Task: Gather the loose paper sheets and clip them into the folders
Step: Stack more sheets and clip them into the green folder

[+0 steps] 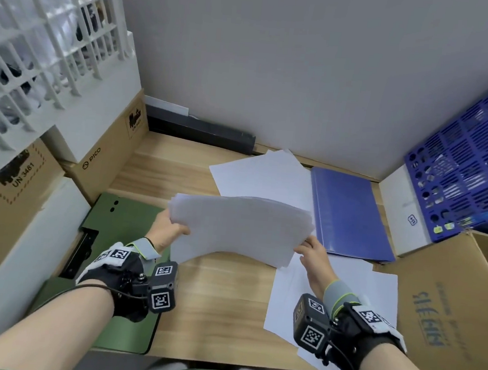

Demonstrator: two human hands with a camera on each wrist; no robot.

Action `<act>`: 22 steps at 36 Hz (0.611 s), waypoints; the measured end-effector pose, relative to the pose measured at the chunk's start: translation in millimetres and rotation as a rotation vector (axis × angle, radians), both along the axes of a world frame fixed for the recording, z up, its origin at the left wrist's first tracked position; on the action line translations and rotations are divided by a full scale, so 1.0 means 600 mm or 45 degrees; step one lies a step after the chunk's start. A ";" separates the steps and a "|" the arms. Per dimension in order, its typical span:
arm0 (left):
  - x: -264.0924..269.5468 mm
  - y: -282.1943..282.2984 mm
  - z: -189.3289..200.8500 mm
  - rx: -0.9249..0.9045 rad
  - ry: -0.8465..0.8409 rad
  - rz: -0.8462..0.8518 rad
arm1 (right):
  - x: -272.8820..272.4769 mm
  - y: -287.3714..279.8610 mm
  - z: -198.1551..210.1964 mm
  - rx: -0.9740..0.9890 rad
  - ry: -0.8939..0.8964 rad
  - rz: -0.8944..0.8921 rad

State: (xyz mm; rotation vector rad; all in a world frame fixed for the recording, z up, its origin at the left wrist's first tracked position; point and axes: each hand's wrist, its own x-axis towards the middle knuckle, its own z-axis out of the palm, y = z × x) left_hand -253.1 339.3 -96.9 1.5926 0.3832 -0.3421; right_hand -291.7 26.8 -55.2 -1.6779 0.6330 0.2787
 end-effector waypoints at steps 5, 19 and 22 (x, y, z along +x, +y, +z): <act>-0.008 -0.021 0.011 0.038 -0.001 -0.101 | 0.002 0.019 0.000 -0.008 0.003 0.026; -0.021 -0.009 -0.032 0.096 0.067 -0.078 | -0.035 0.000 -0.029 -0.063 0.082 0.101; 0.001 -0.012 -0.034 0.125 0.032 0.061 | -0.025 -0.012 -0.019 -0.071 0.033 0.011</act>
